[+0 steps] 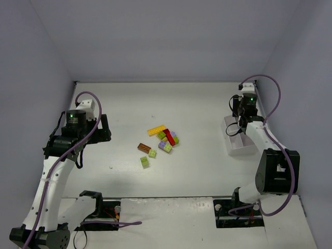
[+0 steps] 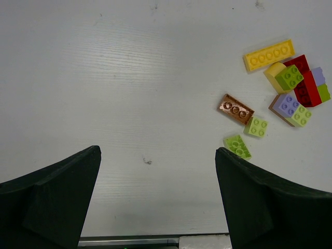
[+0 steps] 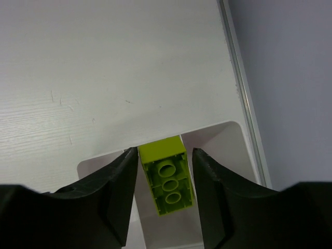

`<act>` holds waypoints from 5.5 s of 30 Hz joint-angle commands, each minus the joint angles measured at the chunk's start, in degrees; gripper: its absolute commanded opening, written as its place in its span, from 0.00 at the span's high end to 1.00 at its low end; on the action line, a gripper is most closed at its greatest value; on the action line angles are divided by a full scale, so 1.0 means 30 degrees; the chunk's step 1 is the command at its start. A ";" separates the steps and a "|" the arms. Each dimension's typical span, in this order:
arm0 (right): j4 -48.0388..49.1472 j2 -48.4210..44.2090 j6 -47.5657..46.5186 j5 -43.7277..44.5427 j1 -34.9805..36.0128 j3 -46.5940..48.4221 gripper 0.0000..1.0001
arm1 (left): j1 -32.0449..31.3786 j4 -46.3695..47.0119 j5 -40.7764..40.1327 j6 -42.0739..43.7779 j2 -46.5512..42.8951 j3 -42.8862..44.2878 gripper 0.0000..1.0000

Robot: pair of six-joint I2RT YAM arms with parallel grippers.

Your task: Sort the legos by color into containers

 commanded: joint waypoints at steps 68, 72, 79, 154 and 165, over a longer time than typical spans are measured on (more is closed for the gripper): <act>-0.2521 0.7997 -0.0363 -0.6011 2.1722 0.5254 0.50 | -0.0141 -0.0448 -0.0365 -0.0333 0.0148 0.1706 0.15; -0.2609 0.8114 -0.0422 -0.5777 2.1722 0.5108 0.50 | -0.0141 -0.0389 -0.0365 -0.0362 0.0148 0.1589 0.15; -0.2697 0.8524 -0.0481 -0.5600 2.1722 0.5050 0.46 | -0.0141 -0.0330 -0.0335 -0.0362 0.0177 0.1501 0.15; -0.4426 -0.1788 0.7076 -0.6597 -0.0514 0.0011 0.92 | -0.0141 0.0402 0.1276 -0.0948 0.1086 0.1706 0.15; -0.4426 -0.1115 0.7810 -0.5221 -0.0631 -0.0253 0.71 | -0.0141 0.0344 0.1159 -0.0831 0.1027 0.1677 0.15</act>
